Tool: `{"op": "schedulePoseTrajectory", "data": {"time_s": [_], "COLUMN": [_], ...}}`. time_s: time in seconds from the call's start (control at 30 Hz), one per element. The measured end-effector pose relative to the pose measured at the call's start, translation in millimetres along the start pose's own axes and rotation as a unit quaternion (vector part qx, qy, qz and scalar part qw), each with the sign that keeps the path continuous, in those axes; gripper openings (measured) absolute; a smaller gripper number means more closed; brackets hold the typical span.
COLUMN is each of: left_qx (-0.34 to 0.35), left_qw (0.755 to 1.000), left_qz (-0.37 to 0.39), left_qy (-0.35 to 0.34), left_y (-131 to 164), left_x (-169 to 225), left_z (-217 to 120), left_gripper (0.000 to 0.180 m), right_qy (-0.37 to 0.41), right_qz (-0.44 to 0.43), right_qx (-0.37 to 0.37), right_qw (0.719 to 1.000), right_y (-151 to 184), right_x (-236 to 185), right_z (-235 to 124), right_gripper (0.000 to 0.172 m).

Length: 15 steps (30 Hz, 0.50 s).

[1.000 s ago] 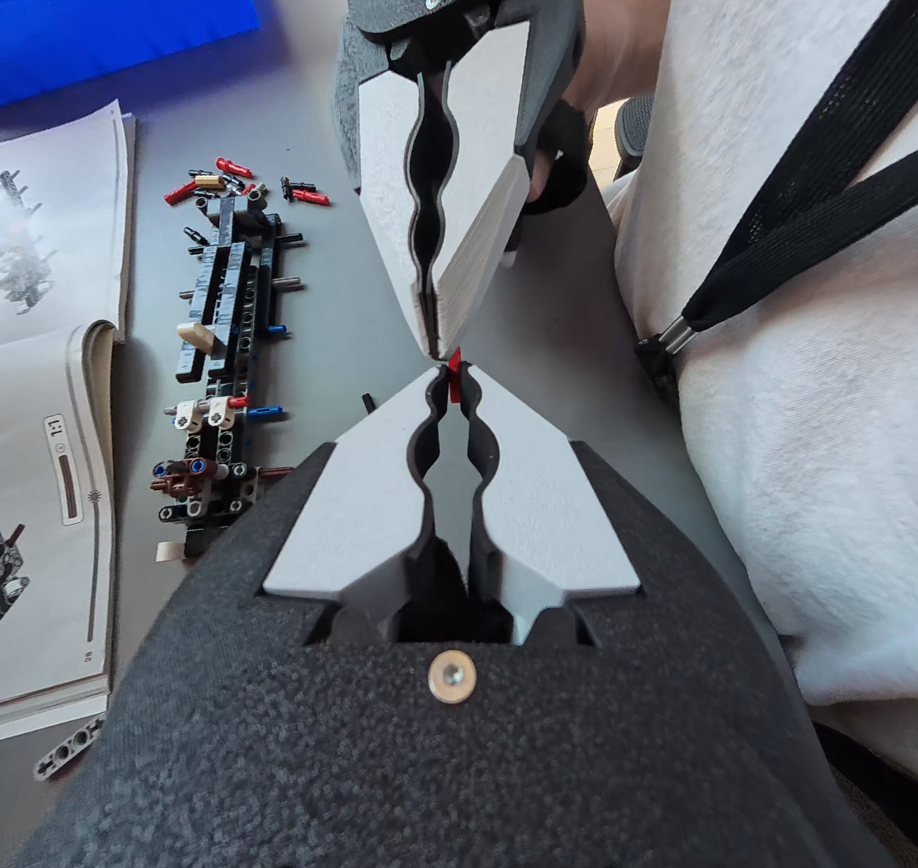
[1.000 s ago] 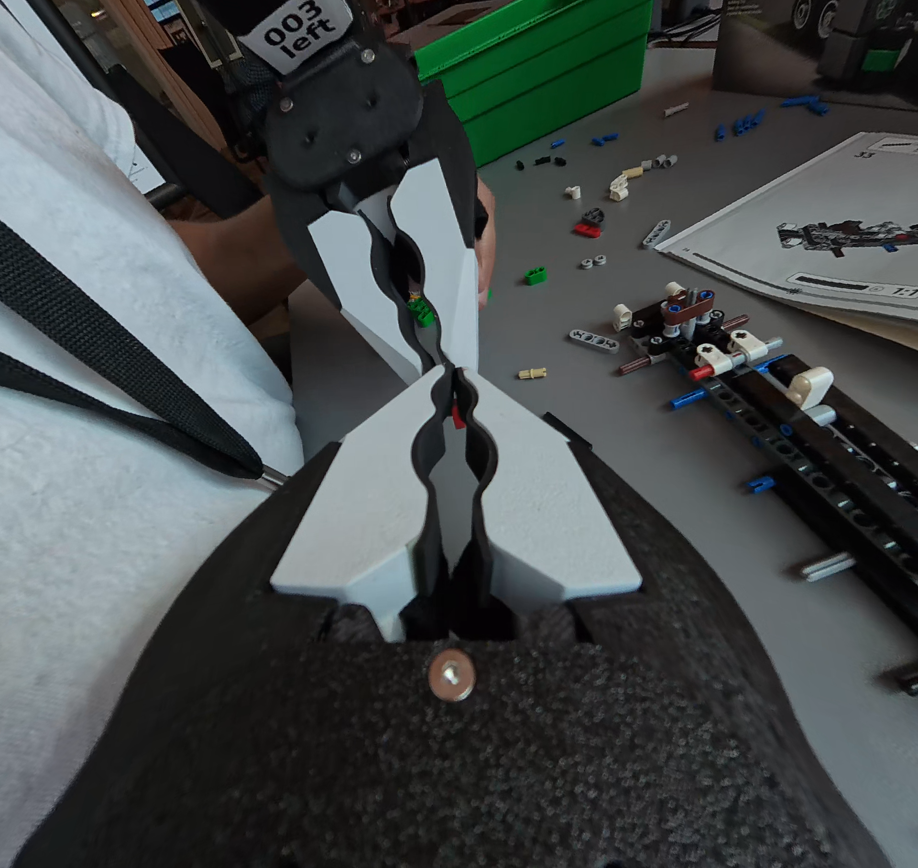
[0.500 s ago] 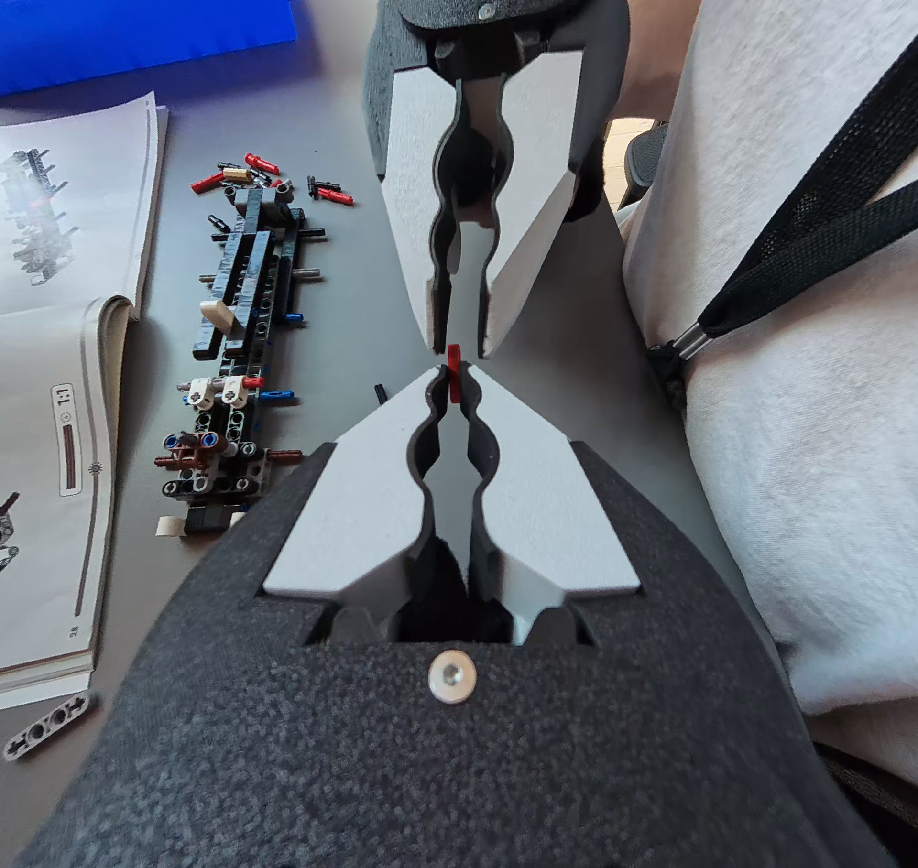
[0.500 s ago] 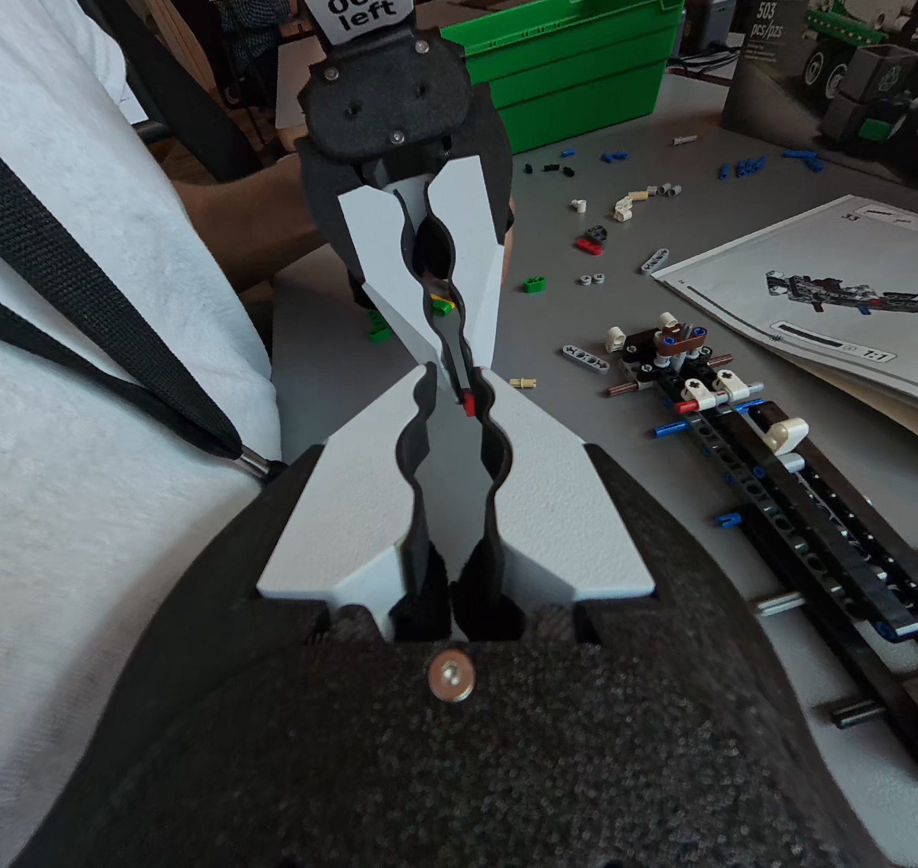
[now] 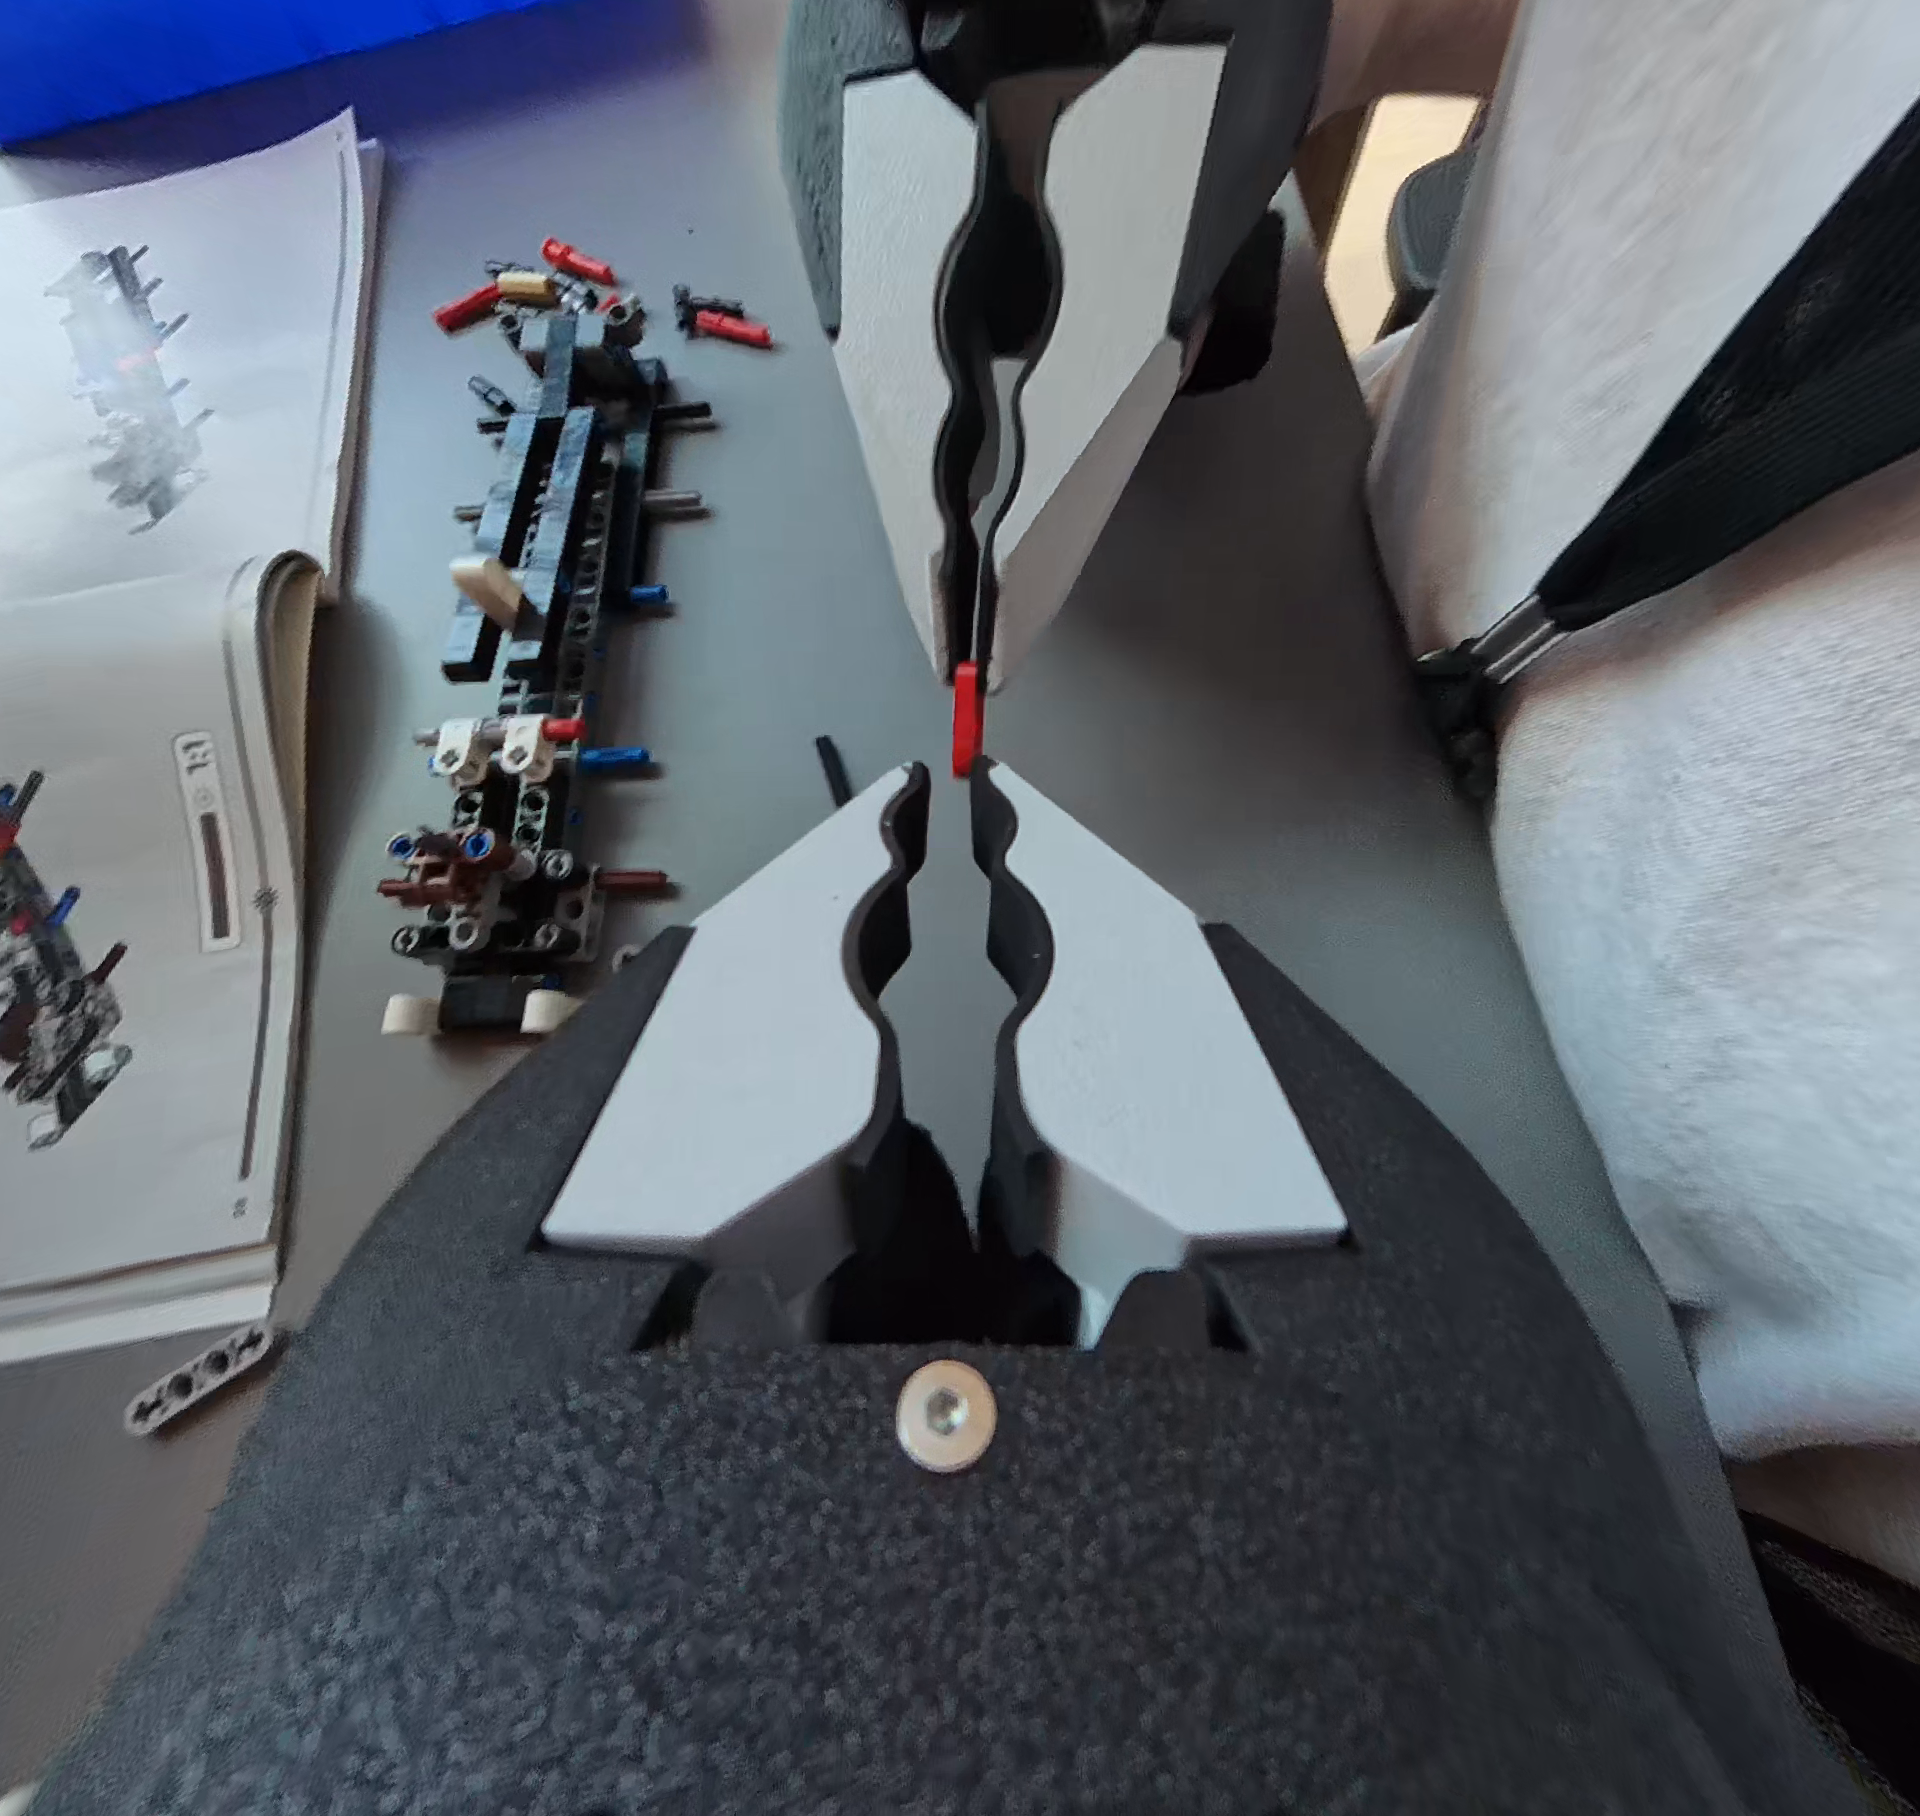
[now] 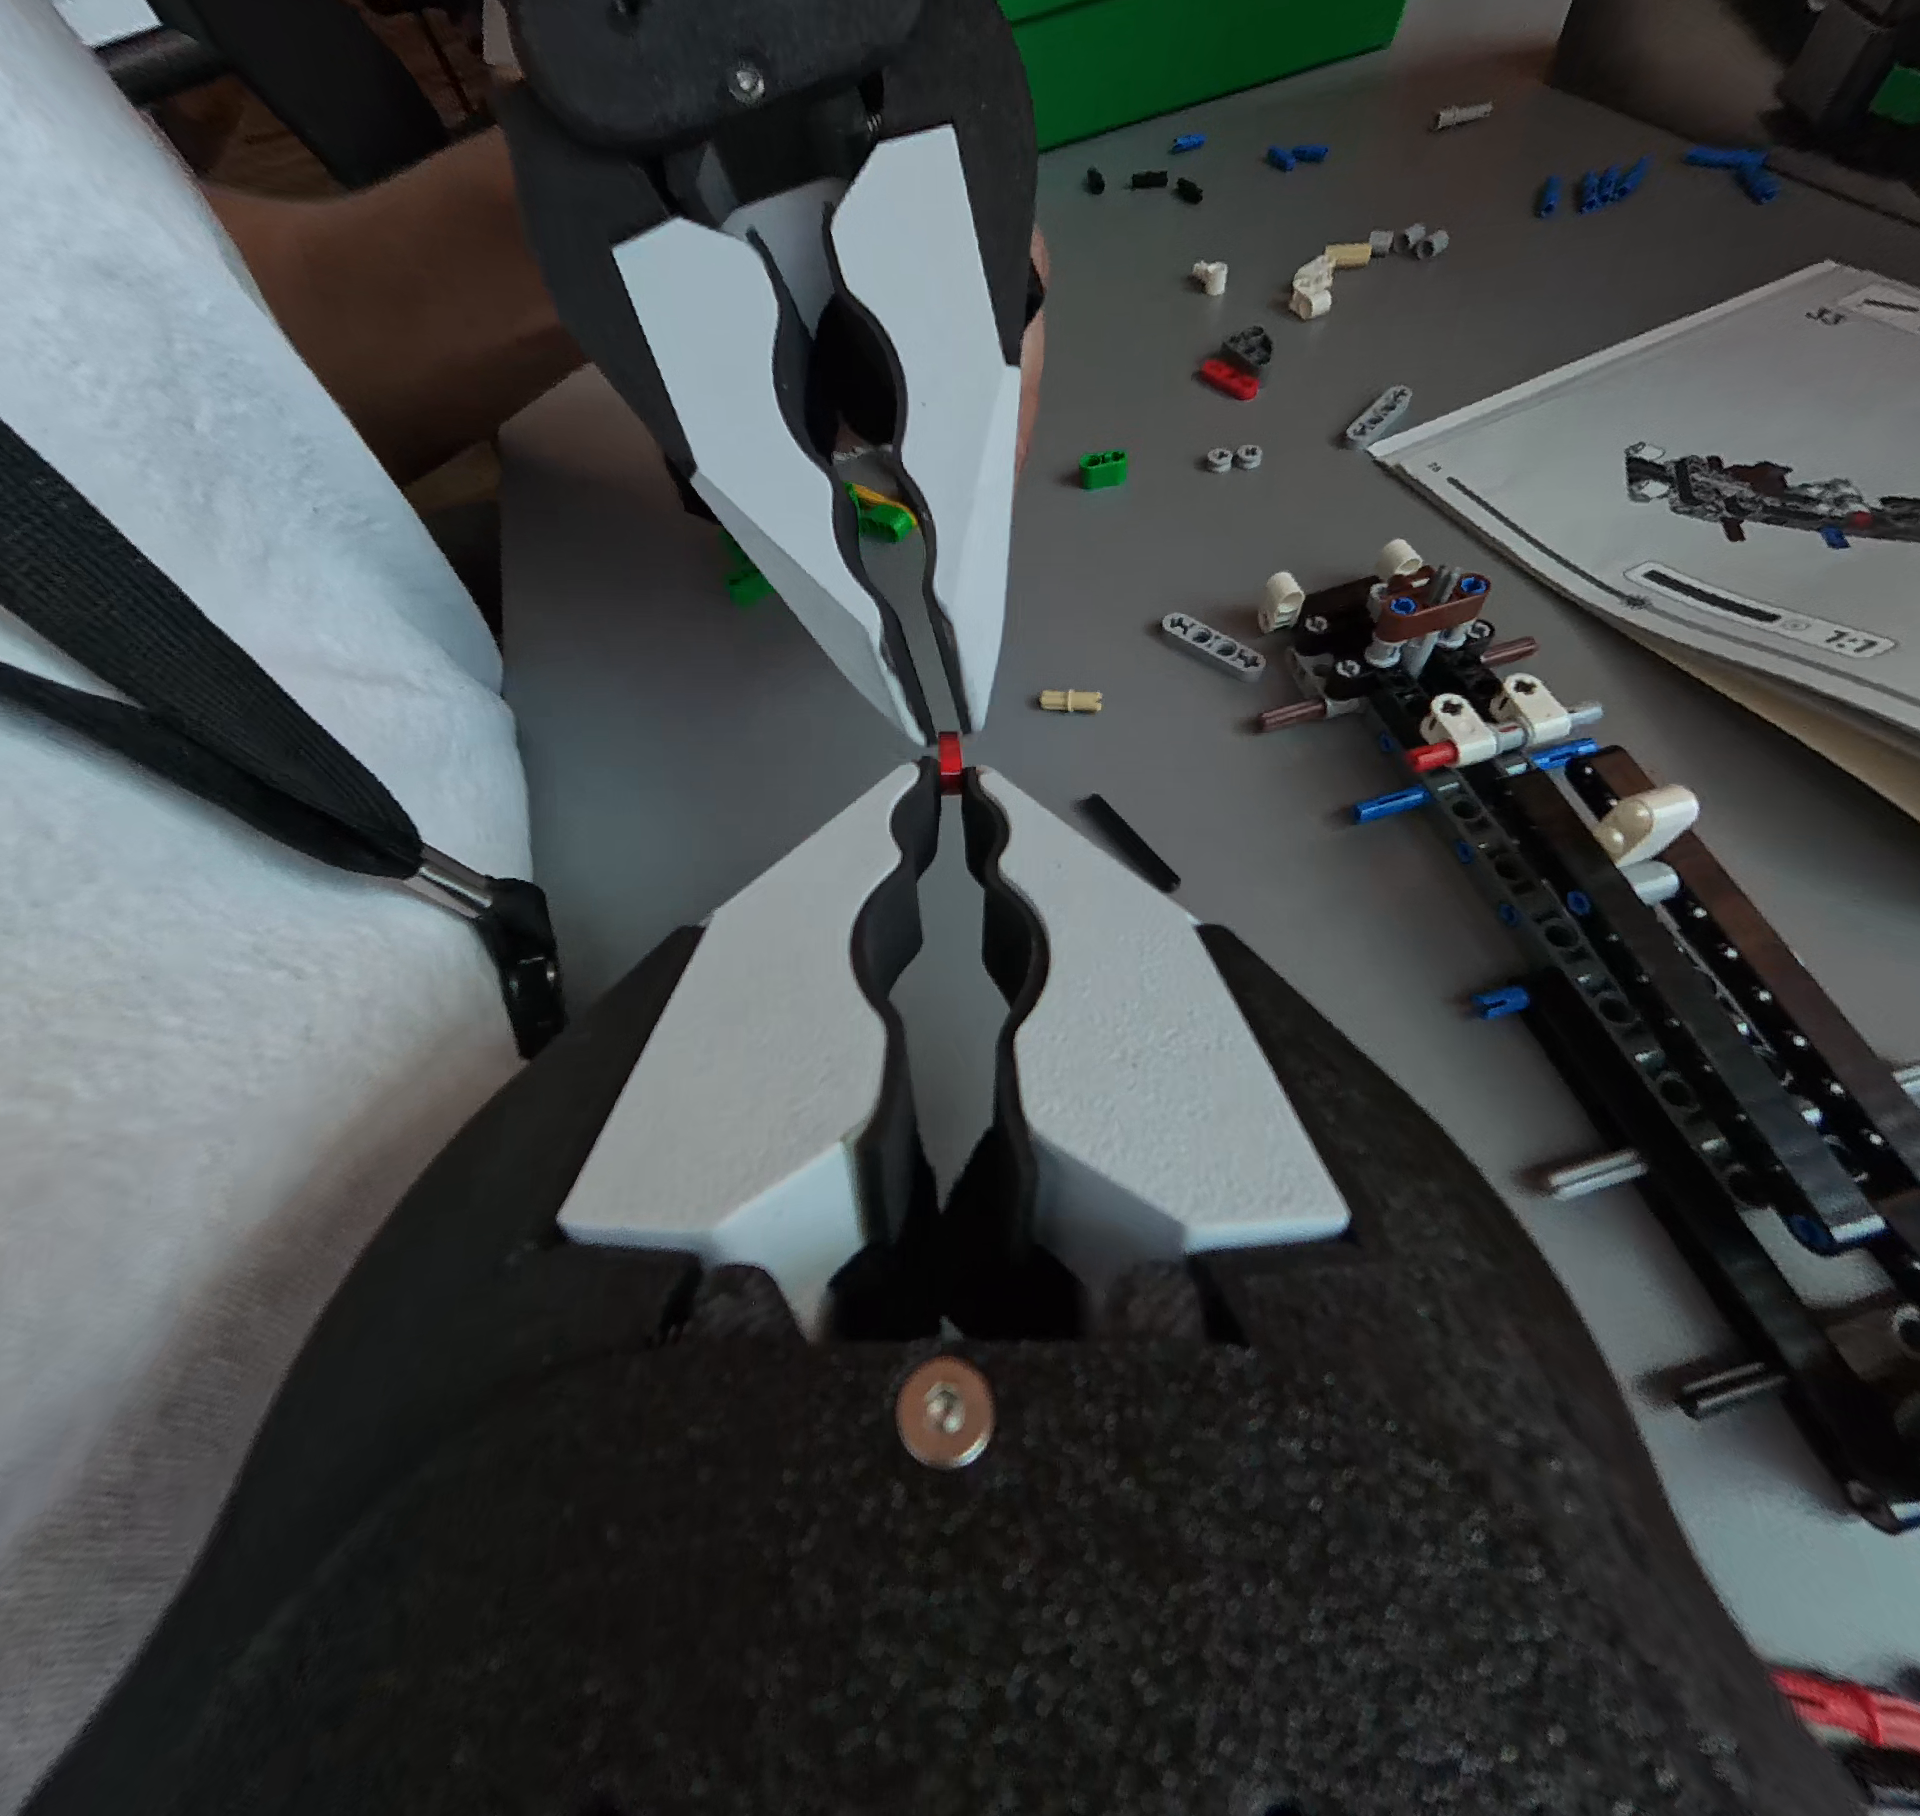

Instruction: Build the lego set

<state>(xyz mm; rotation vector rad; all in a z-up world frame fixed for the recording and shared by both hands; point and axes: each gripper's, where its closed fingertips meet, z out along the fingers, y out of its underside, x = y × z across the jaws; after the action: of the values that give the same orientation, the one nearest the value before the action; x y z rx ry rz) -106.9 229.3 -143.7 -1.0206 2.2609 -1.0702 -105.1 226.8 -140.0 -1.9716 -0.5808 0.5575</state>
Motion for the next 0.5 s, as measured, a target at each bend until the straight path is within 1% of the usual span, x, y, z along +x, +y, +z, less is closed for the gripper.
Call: {"op": "schedulePoseTrajectory", "data": {"time_s": [0.03,0.13,0.2,0.27,0.33,0.4,0.5], "left_qx": [-0.015,-0.061,-0.089,-0.129,-0.163,-0.179,-0.165], "left_qw": [1.000,0.993,0.982,0.962,0.945,0.935,0.937], "left_qz": [-0.003,-0.033,-0.078,-0.125,-0.149,-0.161,-0.170], "left_qy": [-0.018,-0.099,-0.148,-0.208,-0.241,-0.260,-0.257], "left_y": [7.0,38.5,66.1,98.5,126.0,141.8,143.7], "left_x": [-6.7,-42.5,-67.8,-94.4,-109.0,-118.2,-122.2], "left_z": [-2.9,-29.2,-55.3,-81.8,-98.9,-107.4,-106.3], "left_gripper": [0.009,0.010,0.008,0.012,0.013,0.016,0.014], "right_qy": [0.014,0.070,0.081,0.085,0.091,0.097,0.101], "right_qz": [0.000,0.020,0.041,0.053,0.050,0.036,0.031], "right_qx": [-0.015,-0.063,-0.071,-0.077,-0.098,-0.120,-0.129], "right_qw": [1.000,0.995,0.993,0.992,0.990,0.987,0.986], "right_y": [4.9,22.7,27.8,31.1,38.5,45.2,48.4], "right_x": [5.2,29.3,36.7,39.5,40.8,41.8,42.7], "right_z": [-1.5,-12.4,-19.5,-23.7,-25.1,-25.2,-24.1], "right_gripper": [0.002,0.002,0.002,0.003,0.003,0.003,0.003]}}
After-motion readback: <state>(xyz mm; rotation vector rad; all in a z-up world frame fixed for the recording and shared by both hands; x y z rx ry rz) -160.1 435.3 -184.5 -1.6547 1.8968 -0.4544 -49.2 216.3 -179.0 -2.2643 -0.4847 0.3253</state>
